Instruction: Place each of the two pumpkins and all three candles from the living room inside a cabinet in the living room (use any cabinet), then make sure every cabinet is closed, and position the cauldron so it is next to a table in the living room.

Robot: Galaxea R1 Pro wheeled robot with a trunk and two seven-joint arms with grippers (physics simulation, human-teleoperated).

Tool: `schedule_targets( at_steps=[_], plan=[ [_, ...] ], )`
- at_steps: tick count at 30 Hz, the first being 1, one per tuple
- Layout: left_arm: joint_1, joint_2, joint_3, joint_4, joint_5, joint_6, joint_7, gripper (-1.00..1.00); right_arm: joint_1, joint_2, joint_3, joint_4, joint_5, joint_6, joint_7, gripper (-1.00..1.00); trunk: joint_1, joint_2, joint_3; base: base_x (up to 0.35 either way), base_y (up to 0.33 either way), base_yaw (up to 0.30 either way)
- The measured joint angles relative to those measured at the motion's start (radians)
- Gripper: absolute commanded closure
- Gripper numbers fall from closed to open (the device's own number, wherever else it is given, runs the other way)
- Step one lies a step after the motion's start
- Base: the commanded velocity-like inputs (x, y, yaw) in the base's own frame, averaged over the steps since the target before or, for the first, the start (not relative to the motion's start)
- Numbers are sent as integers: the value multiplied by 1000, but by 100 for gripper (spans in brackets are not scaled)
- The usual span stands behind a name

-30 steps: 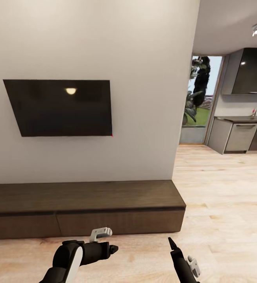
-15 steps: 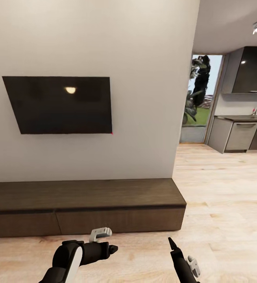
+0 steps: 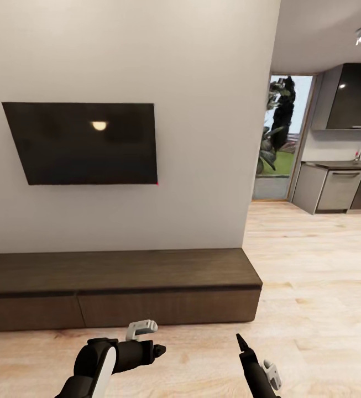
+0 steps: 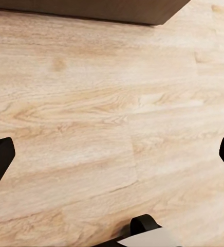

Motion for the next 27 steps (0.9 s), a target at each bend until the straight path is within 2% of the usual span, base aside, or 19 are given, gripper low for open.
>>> schedule_targets(
  at_steps=[27],
  plan=[
    [0, 0, 0, -2, 2, 3, 0, -100, 0, 0, 0, -14, -5, 1, 41, -100, 104, -189, -85, 0, 0, 0]
  ],
)
